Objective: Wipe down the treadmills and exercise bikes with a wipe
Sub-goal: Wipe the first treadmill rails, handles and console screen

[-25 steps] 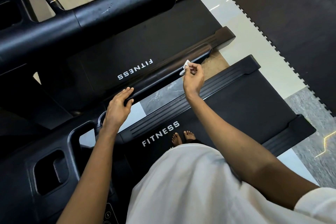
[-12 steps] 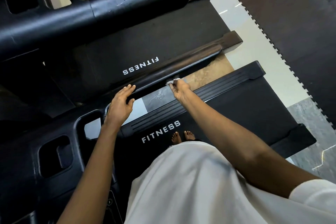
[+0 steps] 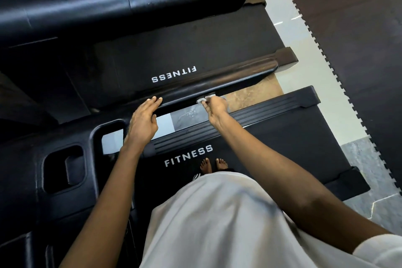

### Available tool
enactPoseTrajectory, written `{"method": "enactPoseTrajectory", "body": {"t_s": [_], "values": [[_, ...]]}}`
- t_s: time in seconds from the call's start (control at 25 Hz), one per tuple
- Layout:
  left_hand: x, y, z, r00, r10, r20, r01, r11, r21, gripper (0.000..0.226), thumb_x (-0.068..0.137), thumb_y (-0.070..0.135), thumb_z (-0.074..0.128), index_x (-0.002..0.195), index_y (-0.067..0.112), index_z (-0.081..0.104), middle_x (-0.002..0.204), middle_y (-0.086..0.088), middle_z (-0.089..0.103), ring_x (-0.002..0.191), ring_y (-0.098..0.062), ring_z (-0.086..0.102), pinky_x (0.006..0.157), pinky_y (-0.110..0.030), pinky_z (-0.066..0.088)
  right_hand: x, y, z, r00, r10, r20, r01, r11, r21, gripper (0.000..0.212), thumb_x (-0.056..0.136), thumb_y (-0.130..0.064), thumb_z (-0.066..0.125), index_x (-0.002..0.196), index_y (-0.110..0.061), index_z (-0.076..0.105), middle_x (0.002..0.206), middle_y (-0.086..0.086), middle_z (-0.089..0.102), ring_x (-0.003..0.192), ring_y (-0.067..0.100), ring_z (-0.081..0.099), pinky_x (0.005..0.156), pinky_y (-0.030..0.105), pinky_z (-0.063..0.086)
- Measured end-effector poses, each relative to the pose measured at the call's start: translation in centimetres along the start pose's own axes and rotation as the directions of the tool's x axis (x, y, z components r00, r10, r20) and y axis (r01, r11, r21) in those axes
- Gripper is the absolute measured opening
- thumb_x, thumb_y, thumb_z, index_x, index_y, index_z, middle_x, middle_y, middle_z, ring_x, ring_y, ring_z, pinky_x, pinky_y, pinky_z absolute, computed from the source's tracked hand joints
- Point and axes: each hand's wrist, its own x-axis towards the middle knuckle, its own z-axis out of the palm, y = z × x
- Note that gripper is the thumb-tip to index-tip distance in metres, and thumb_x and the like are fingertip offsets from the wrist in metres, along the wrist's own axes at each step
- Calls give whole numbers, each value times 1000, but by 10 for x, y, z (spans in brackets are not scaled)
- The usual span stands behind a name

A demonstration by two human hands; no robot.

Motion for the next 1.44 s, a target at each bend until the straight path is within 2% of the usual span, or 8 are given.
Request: {"method": "enactPoseTrajectory", "body": {"t_s": [0.16,0.36,0.56,0.68,0.76,0.84,1.12,1.44], "values": [[-1,1,-1,1000,-1,6,1,1000,-18,66,86,-15,53,147,12,50,152,-11,47,144,-27,39,122,-37,25,21,-16,-13,992,24,-128,-23,1000,11,21,91,13,44,83,-3,55,77,11,58,60,15,58,42,17,49],[-7,7,3,998,-66,0,66,998,-16,64,90,-6,59,150,13,46,156,-10,42,147,-27,34,123,-40,20,-6,11,5,989,111,96,-106,993,-54,15,94,13,47,88,5,58,72,14,67,60,18,68,54,20,58],[-30,9,3,989,-136,-53,137,991,7,64,92,-1,62,152,9,41,158,-9,38,149,-26,31,123,-40,20,-25,19,-9,951,-161,263,259,878,-401,17,89,4,62,83,-12,62,80,3,65,62,10,62,69,23,57],[-47,7,3,979,-181,-95,187,980,65,64,93,3,62,153,8,38,159,-10,35,149,-26,30,124,-40,20,-25,0,-24,503,-365,784,862,148,-485,13,87,-6,64,93,-14,72,91,-2,65,80,11,60,74,21,49],[-54,8,2,962,-247,-118,258,962,85,65,94,6,61,154,8,35,161,-10,32,150,-26,27,124,-41,19,-13,-24,-23,100,-149,984,918,-369,-149,18,89,-2,60,103,-5,71,100,8,60,90,19,53,77,23,44],[-63,11,2,926,-352,-139,366,926,91,65,95,9,61,155,9,34,162,-10,29,151,-27,25,122,-45,20,-6,-49,-18,-10,105,994,805,-589,70,19,94,-2,56,108,0,68,103,14,55,94,27,49,80,34,47],[-111,24,4,783,-590,-196,618,773,142,76,94,19,62,158,9,21,158,-18,34,133,-43,45,107,-55,41,22,-89,-26,-108,615,781,412,-688,598,48,99,-10,24,121,8,63,120,16,58,103,31,55,88,40,51],[-114,31,5,779,-614,-128,621,727,292,92,96,39,62,160,14,3,167,-10,13,138,-41,39,107,-53,40,21,-80,-30,178,752,635,-24,-642,767,59,103,-20,33,156,0,15,165,15,-7,154,29,1,125,43,1]]}}
